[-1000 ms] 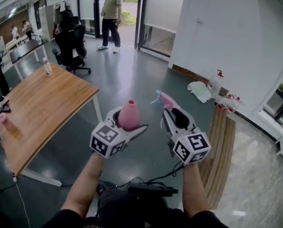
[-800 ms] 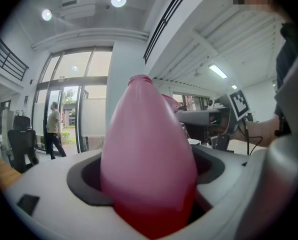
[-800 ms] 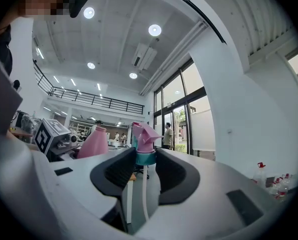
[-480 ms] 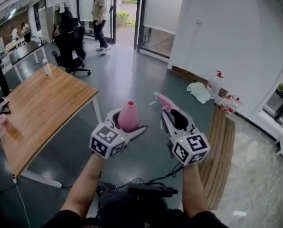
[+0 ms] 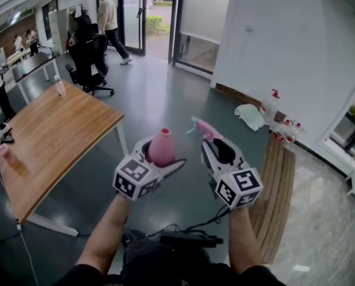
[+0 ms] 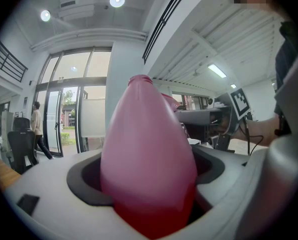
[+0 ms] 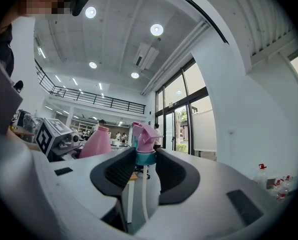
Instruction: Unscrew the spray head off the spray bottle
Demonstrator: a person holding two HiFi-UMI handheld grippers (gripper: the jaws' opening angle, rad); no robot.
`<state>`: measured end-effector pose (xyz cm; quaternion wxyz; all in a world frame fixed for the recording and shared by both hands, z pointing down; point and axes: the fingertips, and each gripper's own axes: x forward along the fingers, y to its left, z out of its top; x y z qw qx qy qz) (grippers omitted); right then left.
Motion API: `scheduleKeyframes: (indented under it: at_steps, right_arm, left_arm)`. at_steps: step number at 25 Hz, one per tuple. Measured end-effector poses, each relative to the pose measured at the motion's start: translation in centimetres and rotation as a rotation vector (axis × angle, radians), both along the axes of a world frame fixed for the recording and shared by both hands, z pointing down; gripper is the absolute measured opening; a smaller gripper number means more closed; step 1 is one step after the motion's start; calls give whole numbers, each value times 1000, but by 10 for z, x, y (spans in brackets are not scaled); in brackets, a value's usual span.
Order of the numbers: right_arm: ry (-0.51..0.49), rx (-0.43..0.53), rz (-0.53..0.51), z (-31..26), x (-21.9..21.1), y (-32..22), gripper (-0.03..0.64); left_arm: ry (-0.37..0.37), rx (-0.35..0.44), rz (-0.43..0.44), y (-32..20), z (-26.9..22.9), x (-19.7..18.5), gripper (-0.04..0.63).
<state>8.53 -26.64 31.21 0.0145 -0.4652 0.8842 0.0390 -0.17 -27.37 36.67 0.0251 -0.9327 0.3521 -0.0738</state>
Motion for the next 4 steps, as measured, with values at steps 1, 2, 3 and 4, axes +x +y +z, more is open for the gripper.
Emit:
scheduleKeyframes:
  at_steps: [1,2,3,4]
  right_arm:
    - [0,1,-2,0,0,0,132]
    - [1,3,-4,-1,0,0,132]
    - [1,5,-6,-1,1,1,132]
    - [2,7,-7,-2,1,1,132]
  left_arm:
    - [0,0,0,0,0,0,445]
    - [1,1,1,1,-1,1,445]
    - [1,1,1,1,-1,1,445]
    - [2,1,2,2,-1,1,445]
